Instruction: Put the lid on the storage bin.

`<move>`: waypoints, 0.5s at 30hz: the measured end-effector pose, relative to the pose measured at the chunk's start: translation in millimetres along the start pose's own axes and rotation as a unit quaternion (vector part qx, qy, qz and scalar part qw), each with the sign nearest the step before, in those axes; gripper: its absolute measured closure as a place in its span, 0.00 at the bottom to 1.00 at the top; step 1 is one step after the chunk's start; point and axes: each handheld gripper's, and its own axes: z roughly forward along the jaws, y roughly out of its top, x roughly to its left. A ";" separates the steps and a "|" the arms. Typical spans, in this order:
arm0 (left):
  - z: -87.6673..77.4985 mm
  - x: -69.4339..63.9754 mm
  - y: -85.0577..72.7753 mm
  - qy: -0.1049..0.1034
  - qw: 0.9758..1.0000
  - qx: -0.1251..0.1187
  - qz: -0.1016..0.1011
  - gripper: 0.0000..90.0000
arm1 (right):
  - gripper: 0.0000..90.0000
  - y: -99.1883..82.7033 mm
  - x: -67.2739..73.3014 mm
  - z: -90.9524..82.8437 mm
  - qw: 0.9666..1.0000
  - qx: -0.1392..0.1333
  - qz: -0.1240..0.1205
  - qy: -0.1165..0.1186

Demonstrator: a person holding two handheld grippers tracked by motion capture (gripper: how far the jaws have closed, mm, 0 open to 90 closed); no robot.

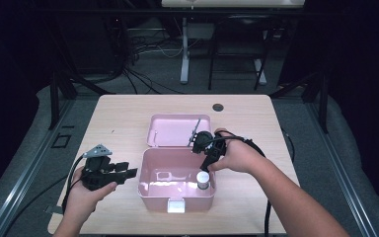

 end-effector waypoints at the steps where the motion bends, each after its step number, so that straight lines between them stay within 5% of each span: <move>1: 0.1 -1.0 0.1 0.001 1.000 -0.001 0.001 0.60 | 0.47 -0.5 -0.7 -0.6 1.000 -0.003 0.003 -0.001; 15: 4.7 -12.6 0.8 -0.007 1.000 0.008 0.030 0.66 | 0.48 -4.1 -5.4 -2.6 1.000 -0.017 0.024 -0.004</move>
